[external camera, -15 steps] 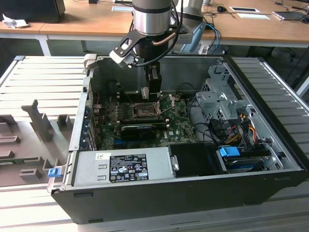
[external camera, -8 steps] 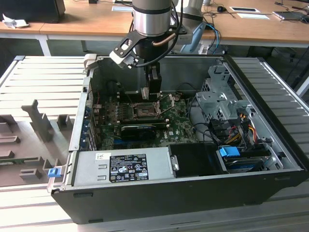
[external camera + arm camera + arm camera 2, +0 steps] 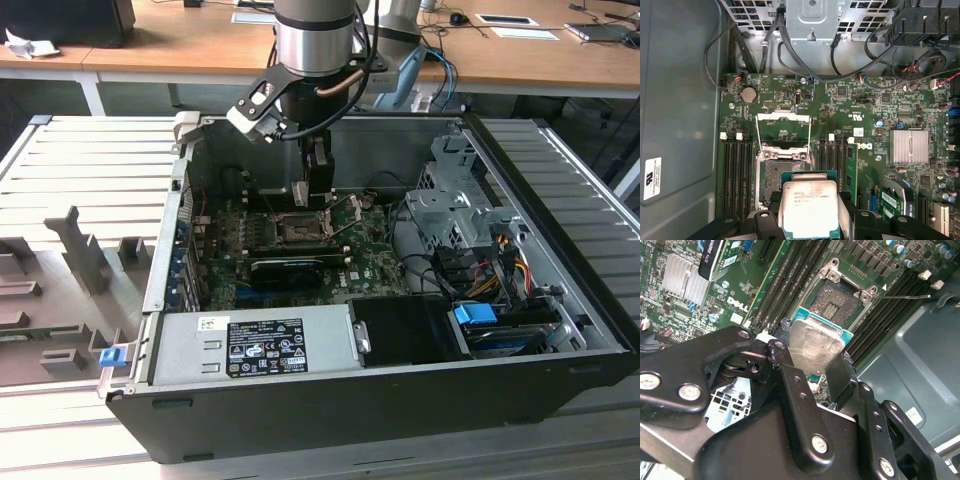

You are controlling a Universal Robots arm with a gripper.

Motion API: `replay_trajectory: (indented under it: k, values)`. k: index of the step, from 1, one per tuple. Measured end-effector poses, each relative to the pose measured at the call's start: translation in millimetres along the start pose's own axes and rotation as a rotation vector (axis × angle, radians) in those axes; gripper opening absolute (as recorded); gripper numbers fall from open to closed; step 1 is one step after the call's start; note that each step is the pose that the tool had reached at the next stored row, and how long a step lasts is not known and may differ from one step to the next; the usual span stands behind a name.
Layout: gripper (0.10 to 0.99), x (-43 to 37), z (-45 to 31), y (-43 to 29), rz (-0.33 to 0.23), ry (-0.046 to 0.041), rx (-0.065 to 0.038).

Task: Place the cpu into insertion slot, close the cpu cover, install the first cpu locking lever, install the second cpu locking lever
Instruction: 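Place the cpu into insertion slot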

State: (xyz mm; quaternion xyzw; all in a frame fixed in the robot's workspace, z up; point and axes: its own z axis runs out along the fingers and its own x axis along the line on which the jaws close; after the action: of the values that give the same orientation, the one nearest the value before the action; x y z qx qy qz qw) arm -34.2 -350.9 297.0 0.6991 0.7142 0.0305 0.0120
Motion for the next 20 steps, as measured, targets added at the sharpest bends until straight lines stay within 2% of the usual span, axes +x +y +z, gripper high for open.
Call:
replay_trajectory:
  k: [20]
  values:
    - [0.525,-0.1,2.8,-0.2,0.0,0.0001,0.0]
